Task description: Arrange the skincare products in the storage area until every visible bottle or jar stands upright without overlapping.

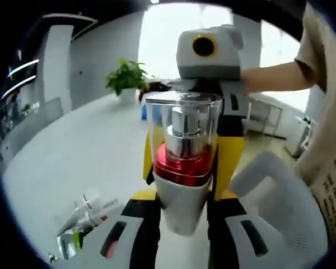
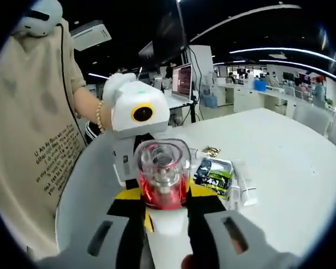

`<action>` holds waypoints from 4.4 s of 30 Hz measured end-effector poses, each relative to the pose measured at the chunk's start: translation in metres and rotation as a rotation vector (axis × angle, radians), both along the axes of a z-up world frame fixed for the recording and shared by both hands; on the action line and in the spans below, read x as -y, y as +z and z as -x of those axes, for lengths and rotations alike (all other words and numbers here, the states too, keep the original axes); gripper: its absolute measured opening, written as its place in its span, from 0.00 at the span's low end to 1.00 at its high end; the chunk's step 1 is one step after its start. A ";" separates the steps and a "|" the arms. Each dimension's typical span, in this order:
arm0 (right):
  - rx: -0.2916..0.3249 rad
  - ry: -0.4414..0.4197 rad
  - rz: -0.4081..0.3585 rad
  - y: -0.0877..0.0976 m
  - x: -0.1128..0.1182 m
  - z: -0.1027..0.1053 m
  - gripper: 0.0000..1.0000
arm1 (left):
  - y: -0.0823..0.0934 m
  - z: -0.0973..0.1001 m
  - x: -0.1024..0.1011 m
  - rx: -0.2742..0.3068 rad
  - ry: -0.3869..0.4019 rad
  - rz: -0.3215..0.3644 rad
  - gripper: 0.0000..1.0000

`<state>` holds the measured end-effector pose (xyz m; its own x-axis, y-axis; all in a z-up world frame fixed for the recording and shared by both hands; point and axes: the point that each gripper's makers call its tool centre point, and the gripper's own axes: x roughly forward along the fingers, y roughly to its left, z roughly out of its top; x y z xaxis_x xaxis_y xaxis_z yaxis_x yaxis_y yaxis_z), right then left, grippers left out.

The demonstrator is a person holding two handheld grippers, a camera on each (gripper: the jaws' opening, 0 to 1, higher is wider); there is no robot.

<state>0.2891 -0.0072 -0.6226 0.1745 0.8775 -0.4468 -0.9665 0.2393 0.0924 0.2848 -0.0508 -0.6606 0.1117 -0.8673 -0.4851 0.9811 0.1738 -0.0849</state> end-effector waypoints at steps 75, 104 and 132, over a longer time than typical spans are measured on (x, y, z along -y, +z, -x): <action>0.006 -0.150 0.121 -0.061 0.058 -0.150 0.38 | -0.061 -0.155 0.052 0.058 0.157 -0.009 0.35; 0.033 -0.495 0.084 -0.044 0.061 -0.096 0.79 | -0.047 -0.098 -0.042 -0.084 0.312 -0.080 0.79; -0.077 -0.683 -0.078 -0.028 0.036 -0.011 0.99 | -0.009 -0.016 -0.166 -0.170 0.548 -0.035 0.97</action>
